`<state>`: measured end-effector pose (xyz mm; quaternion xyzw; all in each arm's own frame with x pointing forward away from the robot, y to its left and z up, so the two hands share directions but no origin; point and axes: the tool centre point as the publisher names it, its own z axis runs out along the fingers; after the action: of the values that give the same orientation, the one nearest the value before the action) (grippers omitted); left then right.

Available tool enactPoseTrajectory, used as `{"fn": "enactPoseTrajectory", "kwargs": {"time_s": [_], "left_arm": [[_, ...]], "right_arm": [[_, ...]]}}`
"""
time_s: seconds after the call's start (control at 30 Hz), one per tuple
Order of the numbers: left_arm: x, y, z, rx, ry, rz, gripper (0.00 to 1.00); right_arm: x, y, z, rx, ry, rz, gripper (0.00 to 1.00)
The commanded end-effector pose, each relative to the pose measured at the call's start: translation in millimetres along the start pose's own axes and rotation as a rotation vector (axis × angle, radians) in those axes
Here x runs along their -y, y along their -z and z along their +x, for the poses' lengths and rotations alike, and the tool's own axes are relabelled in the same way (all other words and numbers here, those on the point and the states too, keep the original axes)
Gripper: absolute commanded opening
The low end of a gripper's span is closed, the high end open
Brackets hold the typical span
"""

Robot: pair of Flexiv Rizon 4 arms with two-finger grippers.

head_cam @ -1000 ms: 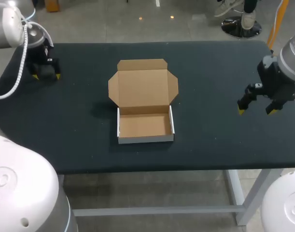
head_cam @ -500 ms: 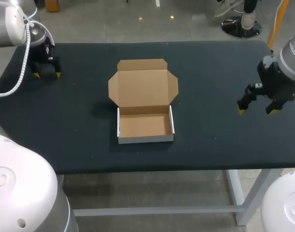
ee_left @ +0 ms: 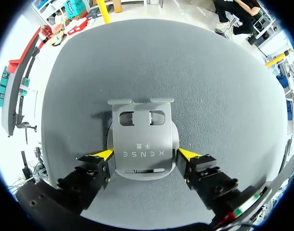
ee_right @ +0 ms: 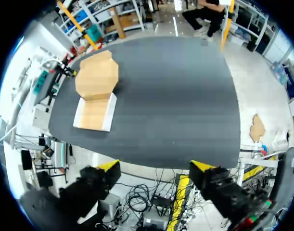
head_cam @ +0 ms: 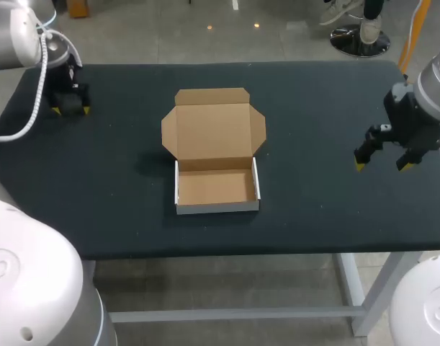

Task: Assemble the packaging by folding the flat box into shape, placing the metal phone stand inside, and closing the box properly

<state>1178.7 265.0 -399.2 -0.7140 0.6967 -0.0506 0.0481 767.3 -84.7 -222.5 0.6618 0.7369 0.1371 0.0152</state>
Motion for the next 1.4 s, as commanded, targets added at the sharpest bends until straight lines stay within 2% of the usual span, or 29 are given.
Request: {"fn": "enactPoseTrajectory", "kwargs": {"time_s": [0.03, 0.07, 0.1, 0.23, 0.3, 0.93, 1.33, 1.4], "left_arm": [[8.3, -3, 0.3, 0.004, 0.002, -0.015, 0.79], [9.0, -3, 0.4, 0.004, 0.003, -0.015, 0.77], [9.7, -4, 0.6, 0.005, 0.004, -0.015, 0.71], [12.5, -5, 0.6, 0.012, 0.013, -0.017, 0.35], [12.6, -5, 0.6, 0.014, 0.016, -0.016, 0.0], [-2.2, 18, -1.9, -0.001, 0.033, 0.065, 0.0], [-35.2, 42, 2.2, -0.024, 0.021, 0.094, 0.0], [-41.1, 46, 3.1, -0.025, 0.02, 0.097, 0.0]], "right_arm": [[0, 2, 0, 0.002, 0.0, 0.004, 1.0], [0, 2, 0, 0.002, 0.0, 0.004, 1.0], [0, 2, 0, 0.002, 0.0, 0.004, 1.0], [0, 2, 0, 0.002, 0.0, 0.004, 1.0], [0, 2, 0, 0.002, 0.0, 0.004, 1.0], [0, 2, 0, 0.002, 0.0, 0.004, 1.0], [0, 2, 0, 0.002, 0.0, 0.004, 1.0], [-1, 0, 1, -0.037, 0.06, -0.035, 1.0]]}}
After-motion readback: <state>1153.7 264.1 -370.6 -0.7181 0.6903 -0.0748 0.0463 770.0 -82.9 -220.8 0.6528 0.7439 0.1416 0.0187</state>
